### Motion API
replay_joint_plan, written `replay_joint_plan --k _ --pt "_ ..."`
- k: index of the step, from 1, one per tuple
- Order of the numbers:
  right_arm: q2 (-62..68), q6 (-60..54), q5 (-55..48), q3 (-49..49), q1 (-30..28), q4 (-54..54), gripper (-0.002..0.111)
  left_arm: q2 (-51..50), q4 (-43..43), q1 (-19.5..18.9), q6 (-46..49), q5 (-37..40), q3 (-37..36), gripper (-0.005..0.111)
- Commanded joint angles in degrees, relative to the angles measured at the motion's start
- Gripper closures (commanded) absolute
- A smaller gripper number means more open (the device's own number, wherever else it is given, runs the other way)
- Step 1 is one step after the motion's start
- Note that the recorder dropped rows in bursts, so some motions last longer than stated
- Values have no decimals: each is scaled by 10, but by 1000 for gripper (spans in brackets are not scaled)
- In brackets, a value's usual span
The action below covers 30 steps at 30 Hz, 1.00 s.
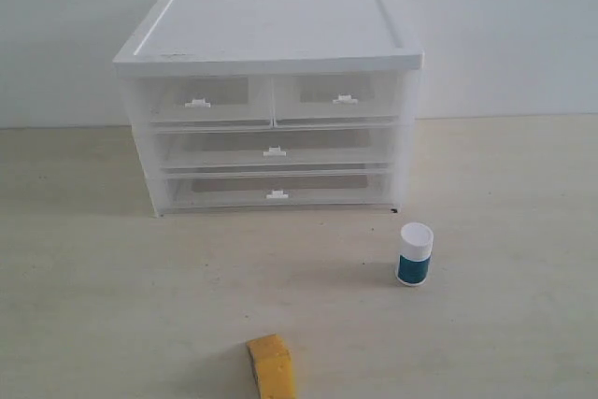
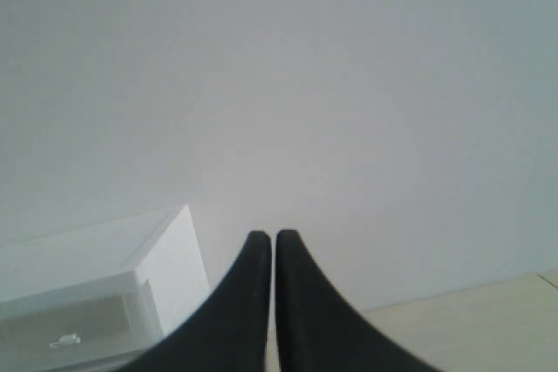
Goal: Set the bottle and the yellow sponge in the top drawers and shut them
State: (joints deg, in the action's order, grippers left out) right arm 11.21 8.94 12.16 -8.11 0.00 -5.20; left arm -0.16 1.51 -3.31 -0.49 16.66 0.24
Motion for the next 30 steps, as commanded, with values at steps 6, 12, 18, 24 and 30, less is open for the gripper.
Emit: replay_joint_plan --k 6,12,18,24,30 --pt "208 -15 98 -81 0 40 108 2 6 -2 1 0 -2 102" --pt "315 -15 198 -81 -1 73 108 2 6 -2 1 0 -2 102" --pt "409 -5 259 -81 0 96 108 2 6 -2 1 0 -2 102" --pt "492 -5 331 -81 0 99 108 2 6 -2 1 0 -2 102" --pt "560 -14 382 -81 29 101 108 2 6 -2 1 0 -2 102"
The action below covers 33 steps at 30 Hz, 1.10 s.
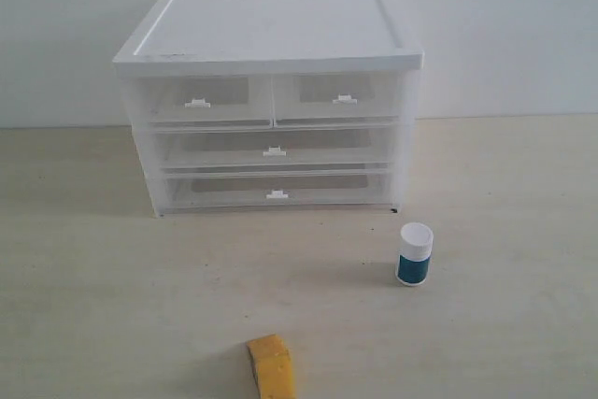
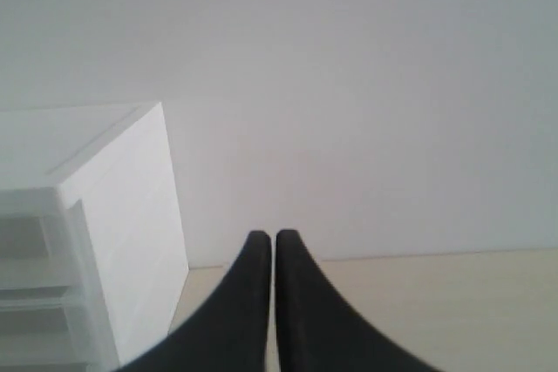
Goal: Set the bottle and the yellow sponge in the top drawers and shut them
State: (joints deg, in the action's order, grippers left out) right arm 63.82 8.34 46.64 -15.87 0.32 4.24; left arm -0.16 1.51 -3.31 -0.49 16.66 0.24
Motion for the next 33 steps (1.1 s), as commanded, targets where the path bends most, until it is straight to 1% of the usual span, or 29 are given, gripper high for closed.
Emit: replay_joint_plan --k 1,4,7,9,13,18,24,26,33 --pt "42 -16 48 -3 39 4 108 2 6 -2 1 0 -2 102" --pt "72 -60 70 -11 94 -50 108 2 6 -2 1 0 -2 102" --pt "104 -137 71 -28 159 -147 108 2 6 -2 1 0 -2 102" --pt "125 -180 74 -44 200 -193 108 2 6 -2 1 0 -2 102" --pt "166 -209 104 -72 264 -233 108 2 6 -2 1 0 -2 102" --pt "225 -247 154 -105 337 -319 108 2 6 -2 1 0 -2 102" --pt "300 -255 225 -133 392 -361 108 2 6 -2 1 0 -2 102" --pt "332 -256 233 -155 409 -369 108 2 6 -2 1 0 -2 102" --pt "406 -236 233 -228 415 -363 108 2 6 -2 1 0 -2 102"
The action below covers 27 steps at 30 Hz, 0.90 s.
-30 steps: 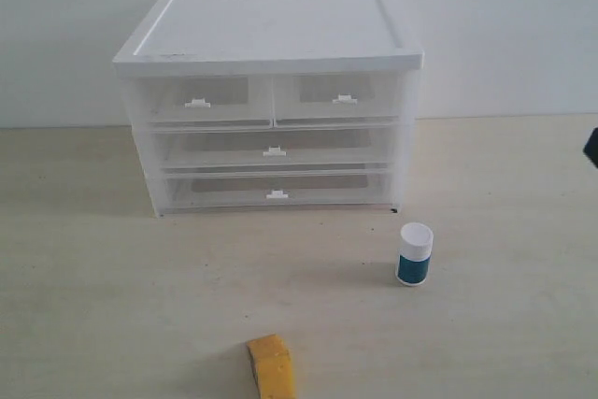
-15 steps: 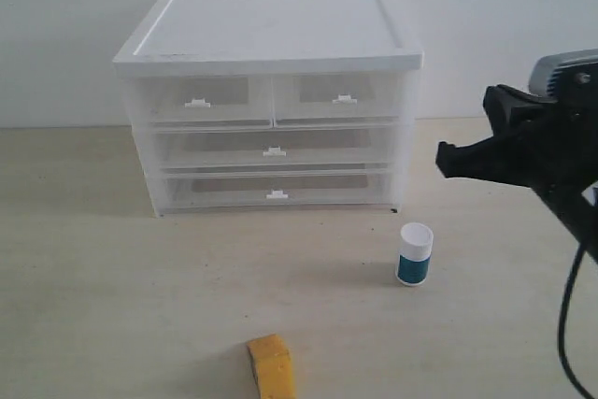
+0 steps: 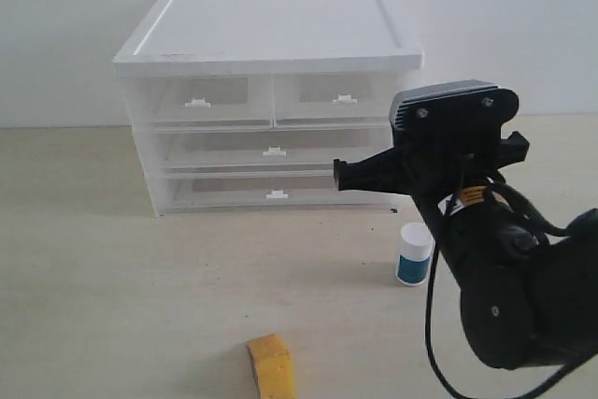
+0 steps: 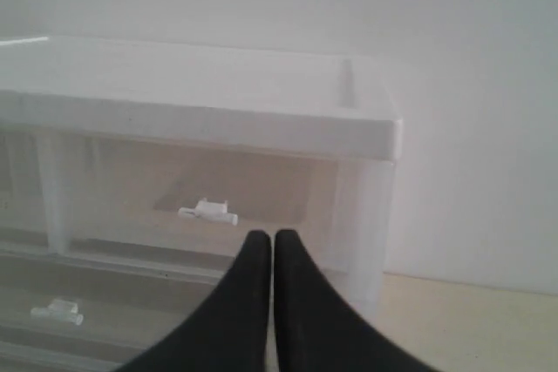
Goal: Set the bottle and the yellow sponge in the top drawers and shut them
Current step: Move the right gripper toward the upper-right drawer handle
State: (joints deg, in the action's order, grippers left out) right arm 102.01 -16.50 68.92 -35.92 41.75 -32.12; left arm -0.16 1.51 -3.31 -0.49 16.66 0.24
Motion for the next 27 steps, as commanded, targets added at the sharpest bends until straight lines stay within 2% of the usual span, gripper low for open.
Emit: replay_joint_plan --k 1,6,7,10,11,12,13,14,19,27 --pt "38 16 10 -43 0 1 108 2 6 -2 1 0 -2 102" --pt "102 13 -12 -110 0 16 108 2 6 -2 1 0 -2 102" --pt "117 13 -5 -128 0 16 103 2 6 -2 1 0 -2 102" --pt "136 15 3 -149 0 11 79 2 6 -2 1 0 -2 102" --pt "139 18 3 -154 0 4 69 2 6 -2 1 0 -2 102" --pt "141 29 3 -159 0 -8 53 2 6 -2 1 0 -2 102" --pt "141 31 2 -162 0 -30 42 2 6 -2 1 0 -2 102" --pt "141 31 3 -167 -1 -46 36 2 6 -2 1 0 -2 102" --pt "147 33 -53 -191 -26 -25 35 2 6 -2 1 0 -2 102" --pt "175 7 -30 -210 -35 1 35 2 6 -2 0 0 -2 102"
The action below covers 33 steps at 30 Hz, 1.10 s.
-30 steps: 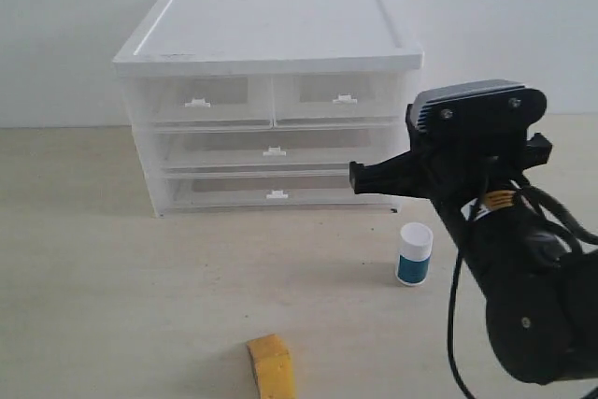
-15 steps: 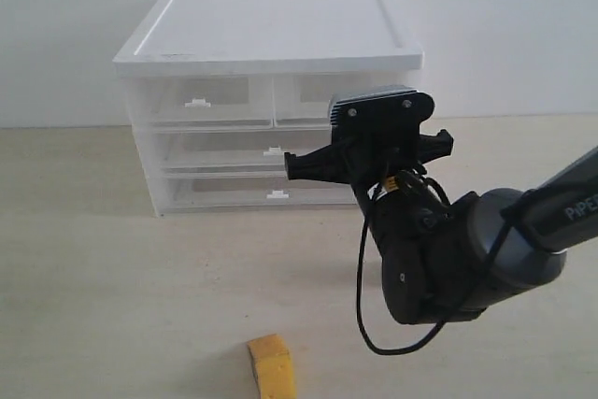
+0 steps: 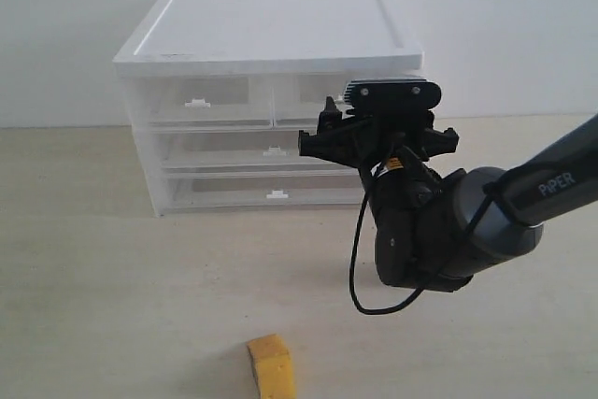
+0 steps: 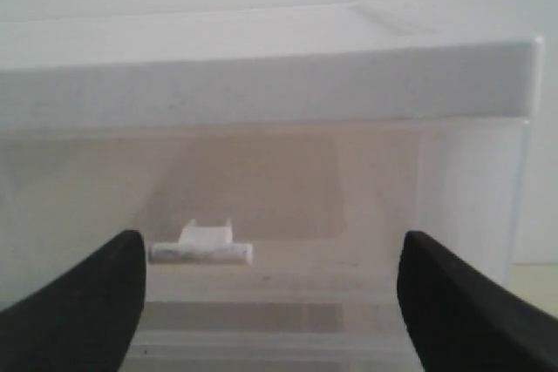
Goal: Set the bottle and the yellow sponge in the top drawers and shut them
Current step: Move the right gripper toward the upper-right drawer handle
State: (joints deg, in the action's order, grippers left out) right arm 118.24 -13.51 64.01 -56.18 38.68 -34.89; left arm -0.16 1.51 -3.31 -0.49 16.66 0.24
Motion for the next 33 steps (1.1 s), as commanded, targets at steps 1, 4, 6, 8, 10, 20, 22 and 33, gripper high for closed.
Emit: replay_joint_plan --k 1,4,6,8,10,20,22,33 --pt "18 -28 29 -10 -4 29 35 2 6 -2 0 0 -2 102" --pt "34 -34 36 -25 -4 20 35 2 6 -2 0 0 -2 102" --pt "42 -36 36 -34 -4 20 35 2 6 -2 0 0 -2 102" --pt "49 -36 39 -46 -4 20 35 2 6 -2 0 0 -2 102" --pt "53 -37 39 -54 -4 16 35 2 6 -2 0 0 -2 102" --pt "53 -54 60 -58 -4 17 35 2 6 -2 0 0 -2 102" --pt "53 -51 60 -58 -4 17 35 2 6 -2 0 0 -2 102" --pt "47 -44 60 -62 -2 16 55 2 6 -2 0 0 -2 102"
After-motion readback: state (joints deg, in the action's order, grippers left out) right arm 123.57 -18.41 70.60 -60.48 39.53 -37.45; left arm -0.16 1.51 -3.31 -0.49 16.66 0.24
